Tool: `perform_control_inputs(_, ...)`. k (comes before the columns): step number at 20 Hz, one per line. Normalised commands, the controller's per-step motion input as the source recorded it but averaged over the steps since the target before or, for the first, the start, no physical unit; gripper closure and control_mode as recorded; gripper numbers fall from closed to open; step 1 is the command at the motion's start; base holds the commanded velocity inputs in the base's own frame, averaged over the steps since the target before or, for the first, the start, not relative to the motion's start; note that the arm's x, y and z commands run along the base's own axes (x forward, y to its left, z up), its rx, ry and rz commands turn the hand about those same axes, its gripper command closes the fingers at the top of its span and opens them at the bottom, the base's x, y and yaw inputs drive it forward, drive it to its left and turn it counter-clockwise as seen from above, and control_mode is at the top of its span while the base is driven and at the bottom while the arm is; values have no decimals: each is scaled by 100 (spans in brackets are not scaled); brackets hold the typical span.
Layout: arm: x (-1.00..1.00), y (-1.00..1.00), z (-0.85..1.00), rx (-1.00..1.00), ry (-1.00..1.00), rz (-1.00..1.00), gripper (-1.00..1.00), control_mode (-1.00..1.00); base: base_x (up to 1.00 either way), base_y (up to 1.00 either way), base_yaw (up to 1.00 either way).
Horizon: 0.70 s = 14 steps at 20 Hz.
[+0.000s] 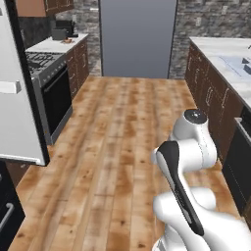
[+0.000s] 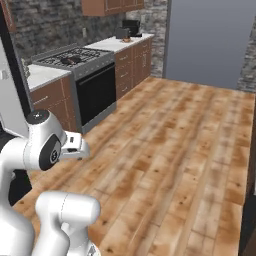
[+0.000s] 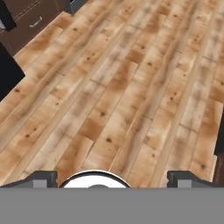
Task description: Place the cold items (corn and squash) from the fridge in one tupperware on the dining counter. Place the warm items (kebab skewer and hot dog) in the stove area in another tupperware.
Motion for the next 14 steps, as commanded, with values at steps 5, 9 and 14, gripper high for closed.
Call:
perform_control_inputs(5,0,0,0,0,0,0,-100,100,100,0,21)
perform_control_inputs(9,0,0,0,0,0,0,-100,100,100,2,23)
perform_control_inputs(14,0,0,0,0,0,0,-100,100,100,10,24)
